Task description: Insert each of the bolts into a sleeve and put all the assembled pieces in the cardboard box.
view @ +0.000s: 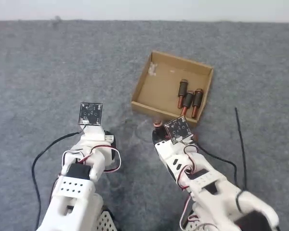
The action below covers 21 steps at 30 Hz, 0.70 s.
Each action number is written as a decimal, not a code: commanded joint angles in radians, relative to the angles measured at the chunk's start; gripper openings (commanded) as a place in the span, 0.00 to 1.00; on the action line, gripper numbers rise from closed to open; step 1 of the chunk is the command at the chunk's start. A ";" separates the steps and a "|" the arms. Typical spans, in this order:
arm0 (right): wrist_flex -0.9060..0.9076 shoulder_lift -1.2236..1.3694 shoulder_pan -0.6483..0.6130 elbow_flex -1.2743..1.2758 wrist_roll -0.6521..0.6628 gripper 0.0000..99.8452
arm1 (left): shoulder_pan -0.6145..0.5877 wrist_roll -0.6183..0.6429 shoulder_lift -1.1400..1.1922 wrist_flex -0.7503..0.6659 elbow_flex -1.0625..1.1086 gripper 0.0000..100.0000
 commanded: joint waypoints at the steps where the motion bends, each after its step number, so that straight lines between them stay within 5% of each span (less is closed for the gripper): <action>1: 0.168 -0.176 0.018 -0.011 0.011 0.01 | 0.002 -0.011 -0.015 -0.021 -0.007 0.02; 11: 0.915 -0.561 0.191 -0.241 0.009 0.01 | 0.002 -0.011 -0.015 -0.021 -0.007 0.02; 21: 1.015 -0.398 0.341 -0.477 0.009 0.01 | 0.002 -0.011 -0.015 -0.023 -0.007 0.02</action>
